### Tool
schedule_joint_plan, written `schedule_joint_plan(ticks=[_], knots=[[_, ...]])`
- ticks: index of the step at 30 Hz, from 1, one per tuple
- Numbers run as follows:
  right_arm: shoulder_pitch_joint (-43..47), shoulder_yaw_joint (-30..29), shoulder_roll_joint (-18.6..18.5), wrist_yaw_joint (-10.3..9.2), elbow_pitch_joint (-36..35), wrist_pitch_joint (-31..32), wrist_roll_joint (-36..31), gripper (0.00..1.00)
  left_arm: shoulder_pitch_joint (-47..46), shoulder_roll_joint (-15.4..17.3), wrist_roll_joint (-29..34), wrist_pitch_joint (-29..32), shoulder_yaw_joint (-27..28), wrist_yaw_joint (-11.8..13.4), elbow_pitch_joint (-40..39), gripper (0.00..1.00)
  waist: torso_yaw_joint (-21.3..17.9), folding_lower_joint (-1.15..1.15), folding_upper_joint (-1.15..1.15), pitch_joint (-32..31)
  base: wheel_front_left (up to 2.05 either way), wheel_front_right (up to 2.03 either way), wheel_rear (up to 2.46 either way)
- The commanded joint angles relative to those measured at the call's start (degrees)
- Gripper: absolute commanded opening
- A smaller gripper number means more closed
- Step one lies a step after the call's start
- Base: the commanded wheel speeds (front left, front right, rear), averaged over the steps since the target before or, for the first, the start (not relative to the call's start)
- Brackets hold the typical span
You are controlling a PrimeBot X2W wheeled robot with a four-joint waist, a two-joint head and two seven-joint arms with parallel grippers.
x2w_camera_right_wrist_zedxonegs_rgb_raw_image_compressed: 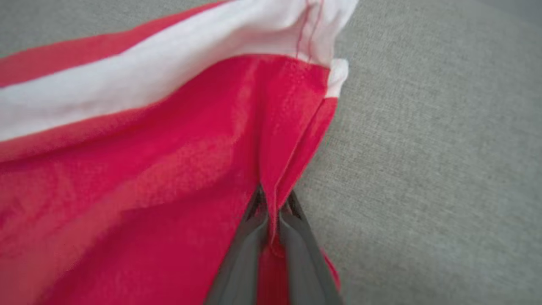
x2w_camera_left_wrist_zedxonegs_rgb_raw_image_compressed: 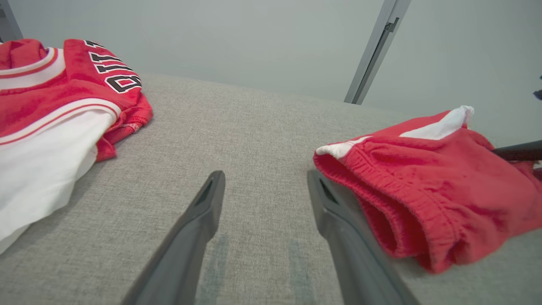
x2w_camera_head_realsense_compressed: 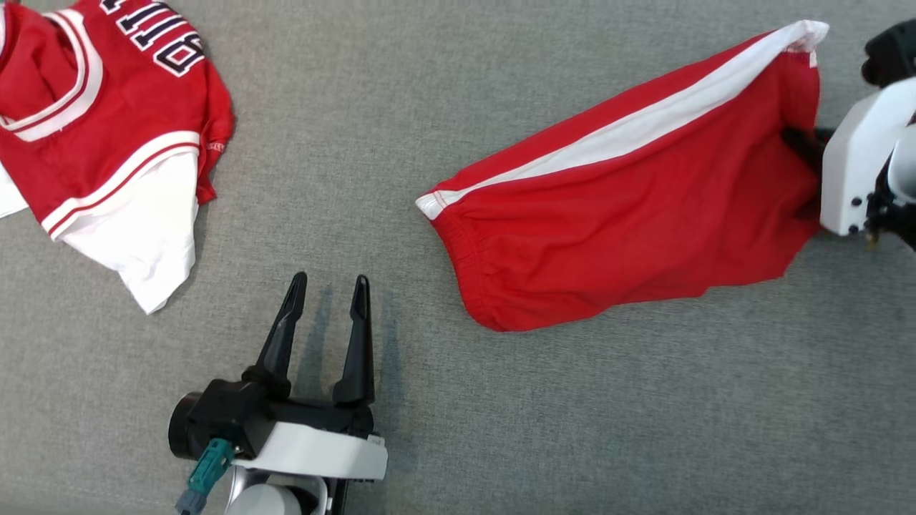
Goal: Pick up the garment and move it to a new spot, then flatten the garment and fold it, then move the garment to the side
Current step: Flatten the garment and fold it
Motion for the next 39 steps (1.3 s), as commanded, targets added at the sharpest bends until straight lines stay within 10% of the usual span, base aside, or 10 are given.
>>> schedule_joint_plan(ticks=[1,10,20,26,33,39], knots=[[3.15,-0.09,-0.07,0.01,0.32,-0.05,1.17,0.00,1.25,-0.32,0.61,-0.08,0.93,-1.30,0.55,1.00,-1.49,0.00,0.00,-1.67,0.00,0.00,0.00],[14.67,-6.34,-2.49,0.00,-2.93,-4.87,8.94,0.00,8.40,-1.41,4.15,-0.10,6.78,-6.91,3.14,1.00,-8.04,0.00,0.00,-10.87,0.00,0.00,0.00],[23.05,-18.22,-6.40,0.01,4.40,-10.32,10.63,0.00,12.46,-2.37,5.49,-0.09,9.66,-10.27,4.30,1.00,-9.05,0.00,0.00,-16.26,0.00,0.00,0.00],[25.43,-21.19,-7.80,0.02,-2.67,-11.02,8.92,0.00,15.01,-2.86,4.85,-0.09,9.24,-10.49,4.41,1.00,-8.78,0.00,0.00,-17.75,0.00,0.00,0.00],[26.99,-16.16,-1.59,0.02,-17.88,-4.36,4.42,0.00,14.55,-2.90,3.54,-0.09,7.07,-9.99,4.25,1.00,-9.07,0.00,0.00,-16.88,0.00,0.00,0.00],[22.75,-14.60,10.76,0.02,-15.15,-1.59,-2.44,0.00,11.53,-2.89,3.37,-0.09,4.77,-9.96,5.60,1.00,-7.48,0.00,0.00,-15.55,0.00,0.00,0.00]])
